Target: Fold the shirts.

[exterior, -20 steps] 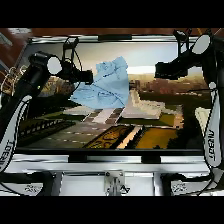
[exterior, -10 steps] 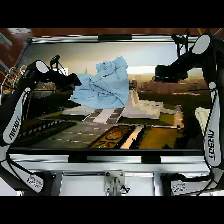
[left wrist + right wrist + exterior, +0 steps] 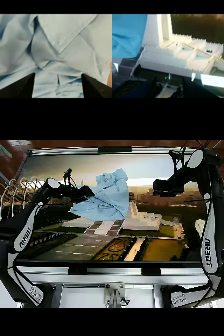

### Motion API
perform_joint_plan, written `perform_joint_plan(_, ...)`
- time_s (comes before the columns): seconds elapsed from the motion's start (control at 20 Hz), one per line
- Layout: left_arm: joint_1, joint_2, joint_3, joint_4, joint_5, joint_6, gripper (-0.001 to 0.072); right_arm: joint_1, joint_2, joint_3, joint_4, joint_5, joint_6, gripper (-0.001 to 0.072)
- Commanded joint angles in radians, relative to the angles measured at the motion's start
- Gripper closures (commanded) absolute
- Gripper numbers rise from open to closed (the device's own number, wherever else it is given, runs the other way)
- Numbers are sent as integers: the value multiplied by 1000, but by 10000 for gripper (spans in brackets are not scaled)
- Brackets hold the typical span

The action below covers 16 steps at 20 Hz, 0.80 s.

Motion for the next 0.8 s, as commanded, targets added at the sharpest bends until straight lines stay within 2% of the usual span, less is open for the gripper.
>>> perform_joint_plan(0.0, -33, -25, 1, -21, 125, 30, -6, 1, -5, 0, 1, 5, 9, 258)
perform_joint_plan(0.15, -42, -44, 1, -21, 161, 33, 3, 1, -5, 0, 17, 5, 14, 258)
perform_joint_plan(0.25, -41, -56, 1, -21, 161, 33, 110, 1, -5, 0, 39, 5, 22, 258)
perform_joint_plan(0.45, -42, -79, 1, -21, 161, 32, 117, 1, -5, 0, 62, 5, 29, 258)
perform_joint_plan(0.55, -42, -84, 1, -21, 169, 33, 325, 1, -5, 0, 62, 5, 30, 259)
perform_joint_plan(0.6, -41, -85, 1, -21, 177, 33, 343, 1, -5, 0, 61, 4, 32, 259)
perform_joint_plan(0.65, -41, -84, 4, -21, 178, 34, 538, 1, -5, 0, 61, 5, 32, 260)
perform_joint_plan(0.7, -39, -83, 18, -22, 161, 58, 655, 1, -4, 0, 61, 9, 32, 260)
perform_joint_plan(0.75, -36, -78, 44, -22, 126, 92, 654, 1, -2, 0, 61, 17, 32, 260)
